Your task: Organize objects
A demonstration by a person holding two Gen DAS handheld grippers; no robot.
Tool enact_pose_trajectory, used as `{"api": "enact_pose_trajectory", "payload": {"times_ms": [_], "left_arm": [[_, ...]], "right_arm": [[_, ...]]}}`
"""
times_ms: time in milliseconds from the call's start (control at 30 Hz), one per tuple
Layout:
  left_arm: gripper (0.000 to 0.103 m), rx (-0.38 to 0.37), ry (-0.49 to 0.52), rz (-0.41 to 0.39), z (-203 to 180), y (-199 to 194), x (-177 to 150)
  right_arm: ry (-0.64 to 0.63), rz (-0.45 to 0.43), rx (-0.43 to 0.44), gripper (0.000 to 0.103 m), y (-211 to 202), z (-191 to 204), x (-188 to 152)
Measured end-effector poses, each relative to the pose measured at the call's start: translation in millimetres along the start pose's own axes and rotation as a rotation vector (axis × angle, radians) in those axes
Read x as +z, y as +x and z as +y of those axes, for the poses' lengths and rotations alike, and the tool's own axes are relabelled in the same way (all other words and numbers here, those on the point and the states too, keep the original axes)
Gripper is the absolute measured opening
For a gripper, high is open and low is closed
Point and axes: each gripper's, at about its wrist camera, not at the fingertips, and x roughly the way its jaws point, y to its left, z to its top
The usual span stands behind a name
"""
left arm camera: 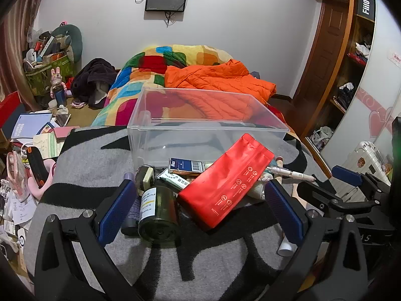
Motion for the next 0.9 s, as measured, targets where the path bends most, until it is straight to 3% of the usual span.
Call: {"api": "enact_pose_trajectory", "payload": {"times_ms": [200, 333, 600, 733, 900], "left_arm": [[0.103, -0.017, -0.010, 0.006, 4, 2, 0], [0.082, -0.005, 0.000, 0.033, 8, 5, -1], [0.079, 0.062, -0.024, 0.035, 35, 5, 10], [0.068, 0.096, -0.026, 0.083, 45, 16, 12], [0.054, 0.062, -0.054, 0.174, 48, 35, 0]], "right_arm": [[-0.001, 0.007, 0.014, 0.103, 3, 1, 0], [-0.001, 0.007, 0.011, 0.099, 4, -1, 0], [0.032, 0.036, -0.014, 0.067, 11, -28, 14], [0.082, 0.061, -0.008, 0.056, 16, -43, 18], [0.131, 0.124, 0.029, 0.050, 23, -45, 8]]}}
